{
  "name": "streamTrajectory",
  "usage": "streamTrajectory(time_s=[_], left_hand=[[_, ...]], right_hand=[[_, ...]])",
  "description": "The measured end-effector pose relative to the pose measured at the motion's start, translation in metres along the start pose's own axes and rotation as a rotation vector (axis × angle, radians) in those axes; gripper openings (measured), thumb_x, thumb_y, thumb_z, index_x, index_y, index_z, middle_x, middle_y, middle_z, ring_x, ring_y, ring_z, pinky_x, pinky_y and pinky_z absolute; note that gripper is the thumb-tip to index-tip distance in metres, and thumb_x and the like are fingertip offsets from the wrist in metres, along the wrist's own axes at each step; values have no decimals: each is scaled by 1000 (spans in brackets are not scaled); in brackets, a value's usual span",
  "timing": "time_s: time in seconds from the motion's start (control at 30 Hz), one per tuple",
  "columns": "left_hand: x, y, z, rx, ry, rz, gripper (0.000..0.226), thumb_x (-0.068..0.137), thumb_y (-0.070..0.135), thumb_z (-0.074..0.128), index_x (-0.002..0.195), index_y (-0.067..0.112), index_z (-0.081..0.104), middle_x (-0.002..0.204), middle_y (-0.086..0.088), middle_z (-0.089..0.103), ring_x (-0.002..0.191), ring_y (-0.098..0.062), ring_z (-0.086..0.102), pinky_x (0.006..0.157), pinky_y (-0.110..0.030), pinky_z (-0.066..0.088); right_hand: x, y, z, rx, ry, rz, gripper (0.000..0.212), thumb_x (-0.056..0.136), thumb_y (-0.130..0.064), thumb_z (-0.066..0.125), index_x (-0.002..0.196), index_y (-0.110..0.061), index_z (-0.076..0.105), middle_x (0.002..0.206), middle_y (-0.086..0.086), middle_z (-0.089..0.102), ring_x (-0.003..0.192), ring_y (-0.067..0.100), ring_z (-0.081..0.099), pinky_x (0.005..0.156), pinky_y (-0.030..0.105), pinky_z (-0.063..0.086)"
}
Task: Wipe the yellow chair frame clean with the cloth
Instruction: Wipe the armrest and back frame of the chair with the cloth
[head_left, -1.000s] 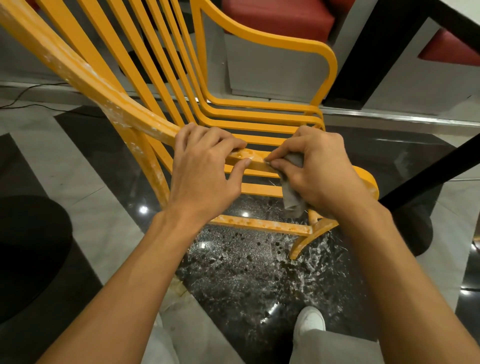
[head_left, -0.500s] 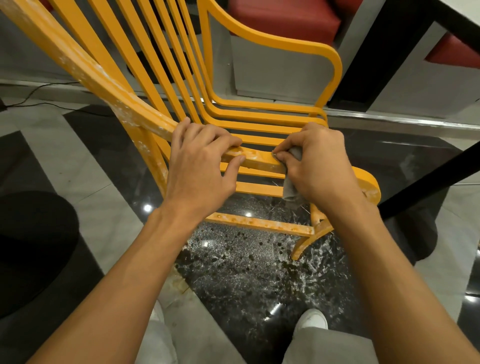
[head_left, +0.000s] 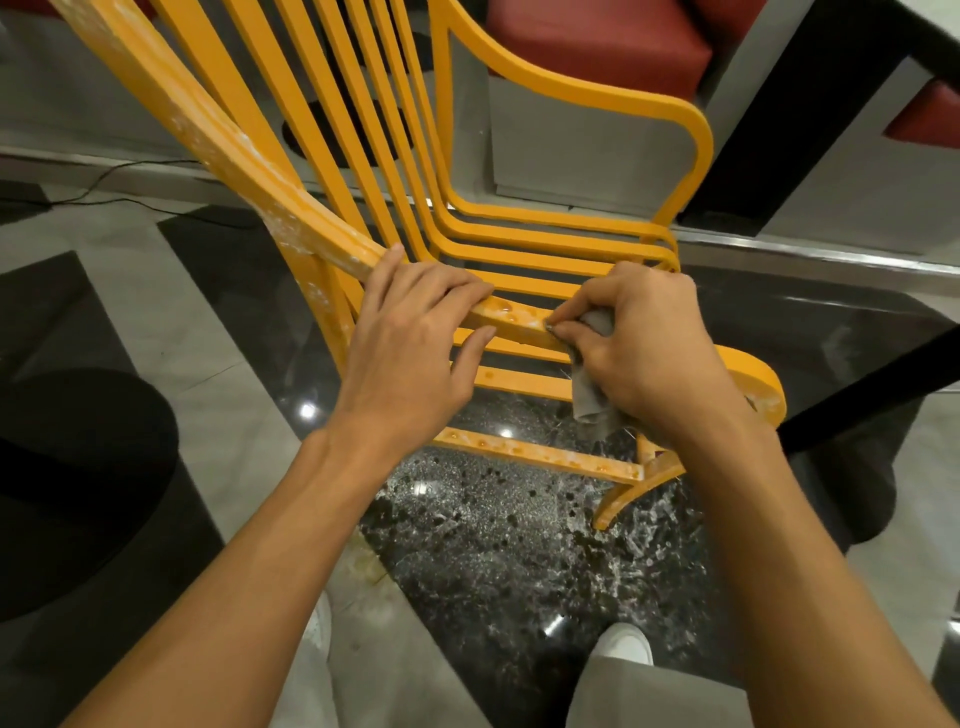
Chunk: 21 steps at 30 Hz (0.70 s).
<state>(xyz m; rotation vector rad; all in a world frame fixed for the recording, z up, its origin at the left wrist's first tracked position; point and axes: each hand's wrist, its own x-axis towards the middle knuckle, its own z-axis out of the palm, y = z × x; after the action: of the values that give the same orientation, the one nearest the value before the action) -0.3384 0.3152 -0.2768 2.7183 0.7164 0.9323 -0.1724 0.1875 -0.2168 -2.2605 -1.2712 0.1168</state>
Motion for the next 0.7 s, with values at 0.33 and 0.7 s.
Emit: streamTrajectory(time_s=[0.33,0.7], left_hand=[[6,-3,2,-18,57,-18,32,103,40,64,127,20,74,124,4,70,124,-18,58,124,-41,24],[6,-6,5,-8,78,-8,32,103,41,64,125,20,74,121,3,71,121,-20,58,121,-43,28]], right_hand=[[-1,-3,4,-4,3,-62,7,93,-24,78,98,-25,83,103,-3,62,101,18,59,85,43,55],[4,2,1,-14,16,-19,7,94,-26,77,97,-27,83,103,-6,62,100,16,58,83,40,55]])
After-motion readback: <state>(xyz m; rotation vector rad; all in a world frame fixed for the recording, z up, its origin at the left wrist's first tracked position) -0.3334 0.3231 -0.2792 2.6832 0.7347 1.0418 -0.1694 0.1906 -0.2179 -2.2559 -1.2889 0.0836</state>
